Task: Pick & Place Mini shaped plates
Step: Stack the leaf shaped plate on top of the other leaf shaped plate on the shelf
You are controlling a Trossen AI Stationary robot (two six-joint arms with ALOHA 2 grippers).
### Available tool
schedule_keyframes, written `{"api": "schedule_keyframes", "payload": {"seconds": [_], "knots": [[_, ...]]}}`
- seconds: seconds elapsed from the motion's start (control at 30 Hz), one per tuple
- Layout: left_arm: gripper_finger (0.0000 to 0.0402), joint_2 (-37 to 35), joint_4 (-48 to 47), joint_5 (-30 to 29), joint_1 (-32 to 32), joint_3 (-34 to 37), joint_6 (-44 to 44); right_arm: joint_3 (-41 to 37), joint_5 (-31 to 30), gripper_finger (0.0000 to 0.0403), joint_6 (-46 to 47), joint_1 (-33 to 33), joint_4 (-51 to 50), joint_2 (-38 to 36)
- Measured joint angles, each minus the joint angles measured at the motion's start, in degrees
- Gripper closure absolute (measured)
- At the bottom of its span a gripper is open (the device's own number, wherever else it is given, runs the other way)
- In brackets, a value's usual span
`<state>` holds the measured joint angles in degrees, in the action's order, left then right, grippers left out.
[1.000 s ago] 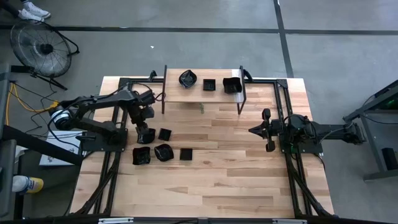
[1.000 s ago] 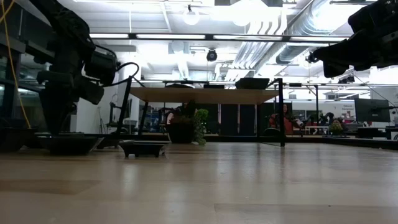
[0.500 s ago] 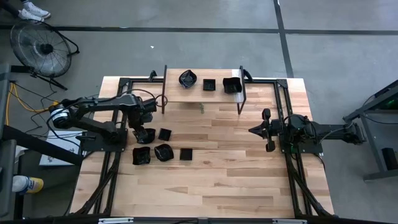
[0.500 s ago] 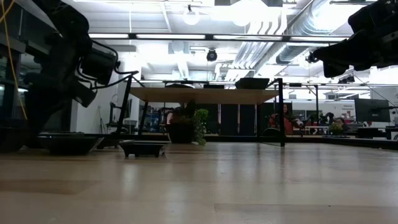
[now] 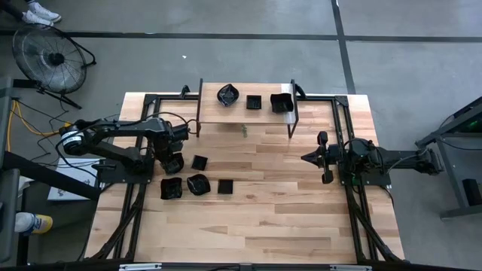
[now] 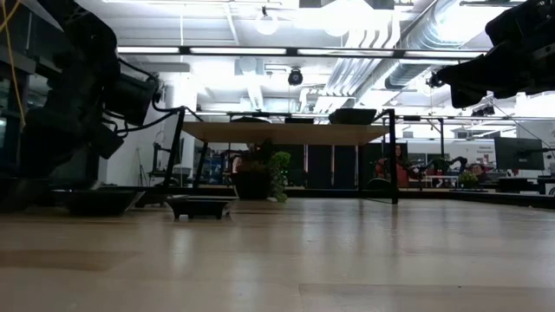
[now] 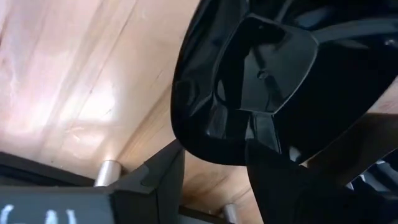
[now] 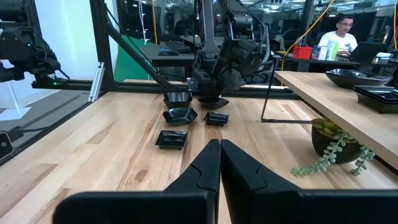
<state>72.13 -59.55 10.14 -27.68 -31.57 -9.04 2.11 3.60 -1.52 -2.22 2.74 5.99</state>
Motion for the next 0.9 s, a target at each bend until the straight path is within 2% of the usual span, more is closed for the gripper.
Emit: {"api": "schedule_keyframes", "payload": {"seconds": [0.43,0.9], "knots": [[0.0242,-1.9,1.7,1.6,0.0,0.0,0.2,0.0,0.0,0.0395,0.0,0.0,0.0,0.0],[0.0347,-1.9,2.6,2.8,0.0,0.0,0.3,0.0,0.0,0.0400,0.0,0.0,0.0,0.0]]}}
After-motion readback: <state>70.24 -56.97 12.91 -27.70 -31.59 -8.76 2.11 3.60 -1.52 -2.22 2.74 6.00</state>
